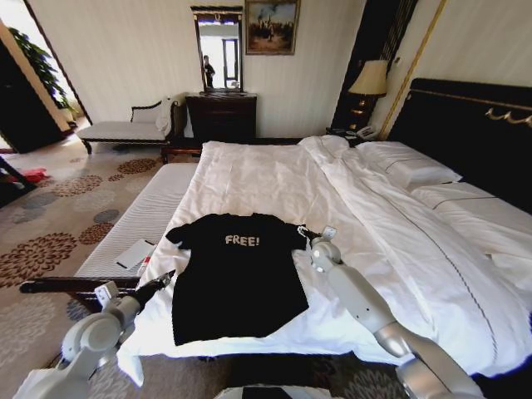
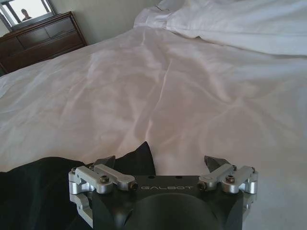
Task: Fold the clothes on the bed.
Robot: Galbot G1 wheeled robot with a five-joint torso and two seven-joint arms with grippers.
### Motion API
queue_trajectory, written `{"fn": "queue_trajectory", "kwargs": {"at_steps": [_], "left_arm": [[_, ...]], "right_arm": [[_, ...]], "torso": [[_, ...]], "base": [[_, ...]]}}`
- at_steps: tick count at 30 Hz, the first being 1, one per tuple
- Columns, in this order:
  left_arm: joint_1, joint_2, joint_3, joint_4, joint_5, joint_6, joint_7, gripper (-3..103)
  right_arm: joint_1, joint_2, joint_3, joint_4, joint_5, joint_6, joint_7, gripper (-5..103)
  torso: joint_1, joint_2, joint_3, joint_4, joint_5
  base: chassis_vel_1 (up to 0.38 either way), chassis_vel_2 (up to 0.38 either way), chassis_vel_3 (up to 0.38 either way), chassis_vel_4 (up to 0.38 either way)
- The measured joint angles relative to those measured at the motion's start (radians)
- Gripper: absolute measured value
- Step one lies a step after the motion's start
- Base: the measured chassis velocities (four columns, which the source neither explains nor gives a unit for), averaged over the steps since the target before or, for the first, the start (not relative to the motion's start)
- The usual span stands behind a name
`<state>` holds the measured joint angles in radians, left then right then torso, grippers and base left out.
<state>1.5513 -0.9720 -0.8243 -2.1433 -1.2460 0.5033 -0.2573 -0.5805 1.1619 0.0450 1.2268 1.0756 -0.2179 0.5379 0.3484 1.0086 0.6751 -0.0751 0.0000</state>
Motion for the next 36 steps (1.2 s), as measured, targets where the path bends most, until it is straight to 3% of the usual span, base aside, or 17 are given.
{"fn": "queue_trajectory", "kwargs": {"at_steps": [2,4,6,10,14,18,22,26,28,30,32,34,36], "left_arm": [[-0.028,0.000,-0.033,-0.057,-0.053,0.009,-0.039,64],[-0.038,0.001,-0.044,-0.073,-0.070,0.012,-0.048,64],[-0.066,0.005,-0.073,-0.117,-0.102,0.013,-0.058,75],[-0.087,0.005,-0.096,-0.166,-0.121,0.007,-0.060,90],[-0.111,0.003,-0.107,-0.204,-0.131,0.007,-0.066,98],[-0.160,0.014,-0.110,-0.200,-0.141,0.007,-0.079,100],[-0.187,0.026,-0.110,-0.188,-0.147,0.008,-0.086,100],[-0.284,0.047,-0.098,-0.155,-0.174,0.014,-0.116,100],[-0.304,0.051,-0.097,-0.149,-0.183,0.016,-0.122,100],[-0.345,0.061,-0.089,-0.133,-0.200,0.020,-0.134,100],[-0.361,0.069,-0.081,-0.119,-0.202,0.021,-0.135,100],[-0.364,0.070,-0.076,-0.113,-0.202,0.021,-0.135,100],[-0.368,0.071,-0.067,-0.103,-0.198,0.021,-0.135,100]], "right_arm": [[0.020,0.014,0.013,-0.037,0.046,-0.007,-0.018,100],[0.024,0.019,0.018,-0.048,0.056,-0.007,-0.023,100],[0.035,0.030,0.031,-0.076,0.074,-0.006,-0.036,100],[0.040,0.035,0.041,-0.099,0.089,0.001,-0.058,100],[0.045,0.043,0.051,-0.116,0.119,0.007,-0.083,103],[0.049,0.046,0.050,-0.124,0.134,0.025,-0.136,90],[0.048,0.051,0.046,-0.125,0.132,0.031,-0.146,79],[0.048,0.063,0.045,-0.129,0.125,0.047,-0.166,57],[0.048,0.063,0.045,-0.129,0.125,0.049,-0.168,57],[0.047,0.063,0.040,-0.128,0.121,0.050,-0.169,47],[0.047,0.064,0.037,-0.132,0.109,0.054,-0.170,36],[0.047,0.064,0.037,-0.134,0.102,0.056,-0.170,36],[0.045,0.065,0.036,-0.137,0.090,0.060,-0.170,25]], "torso": [[0.000,0.000,0.000,-0.0002,-0.0001],[0.000,0.000,0.000,-0.0003,0.0001],[0.000,0.000,0.000,-0.0001,0.0000],[0.000,0.000,0.000,-0.0002,0.0000],[0.000,0.000,0.000,-0.0002,0.0001],[0.000,0.000,0.000,-0.0001,-0.0001],[0.000,0.000,0.000,-0.0001,-0.0002],[0.000,0.000,0.000,0.0001,-0.0002],[0.000,0.000,0.000,-0.0001,-0.0001],[0.000,0.000,0.000,-0.0003,0.0000],[0.000,0.000,0.000,-0.0002,0.0000],[0.000,0.000,0.000,-0.0003,0.0000],[0.000,0.000,0.000,0.0001,-0.0001]], "base": [[0.000,0.000,0.000,0.000],[0.000,0.000,0.000,0.000],[0.000,0.000,0.000,0.000],[0.000,0.000,0.000,0.000],[0.000,0.000,0.000,0.000],[0.000,0.000,0.000,0.000],[0.000,0.000,0.000,0.000],[0.000,0.000,0.000,0.000],[0.000,0.000,0.000,0.000],[0.000,0.000,0.000,0.000],[0.000,0.000,0.000,0.000],[0.000,0.000,0.000,0.000],[0.000,0.000,0.000,0.000]]}}
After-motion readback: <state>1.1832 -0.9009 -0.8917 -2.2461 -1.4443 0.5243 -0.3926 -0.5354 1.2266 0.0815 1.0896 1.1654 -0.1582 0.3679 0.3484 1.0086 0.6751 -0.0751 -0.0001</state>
